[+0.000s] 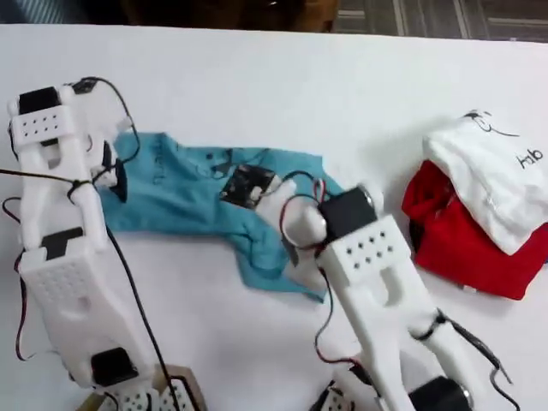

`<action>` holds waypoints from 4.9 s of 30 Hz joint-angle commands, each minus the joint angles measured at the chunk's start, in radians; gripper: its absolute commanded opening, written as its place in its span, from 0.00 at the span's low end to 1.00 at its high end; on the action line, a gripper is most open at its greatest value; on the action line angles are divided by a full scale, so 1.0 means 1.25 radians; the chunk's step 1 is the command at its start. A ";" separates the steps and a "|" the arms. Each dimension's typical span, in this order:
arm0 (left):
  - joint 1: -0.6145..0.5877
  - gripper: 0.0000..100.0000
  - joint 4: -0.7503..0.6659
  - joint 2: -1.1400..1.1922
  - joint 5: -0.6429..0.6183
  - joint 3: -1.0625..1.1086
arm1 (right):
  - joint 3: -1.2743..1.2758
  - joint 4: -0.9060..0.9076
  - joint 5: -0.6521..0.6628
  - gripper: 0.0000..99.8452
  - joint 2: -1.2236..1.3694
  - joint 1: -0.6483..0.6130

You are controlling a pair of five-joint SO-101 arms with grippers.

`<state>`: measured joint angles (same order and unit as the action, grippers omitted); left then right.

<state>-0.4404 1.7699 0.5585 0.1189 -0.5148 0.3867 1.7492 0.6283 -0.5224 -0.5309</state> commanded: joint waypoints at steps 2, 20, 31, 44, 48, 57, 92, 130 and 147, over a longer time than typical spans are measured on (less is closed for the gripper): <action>-0.004 0.18 0.006 -0.006 0.044 -0.003 | 0.005 -0.003 0.007 0.02 -0.046 -0.001; -0.028 0.14 0.011 -0.015 0.773 0.029 | -0.112 -0.009 0.006 0.02 0.136 0.064; -0.023 0.12 0.005 -0.038 0.821 0.125 | -0.238 0.015 0.004 0.02 0.245 0.153; -0.026 0.17 -0.437 -0.339 0.701 0.544 | -0.238 0.015 0.005 0.02 0.250 0.158; -0.022 0.17 -0.465 -0.371 0.696 0.611 | -0.238 0.014 0.006 0.02 0.250 0.157; -0.031 0.17 -0.566 -0.388 0.636 0.700 | -0.238 0.014 0.006 0.02 0.250 0.154; -0.026 0.03 -0.565 -0.388 0.507 0.733 | -0.252 -0.063 0.007 0.02 0.382 0.165; -0.026 0.03 -0.562 -0.387 0.511 0.735 | -0.463 -0.131 0.119 0.11 0.818 0.170; -0.031 0.03 -0.377 -0.394 0.361 0.533 | -0.463 -0.077 0.113 0.02 0.484 0.176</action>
<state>-0.4695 1.2329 0.1197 0.6099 0.2601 -0.1534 1.6295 0.7679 0.2171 -0.3191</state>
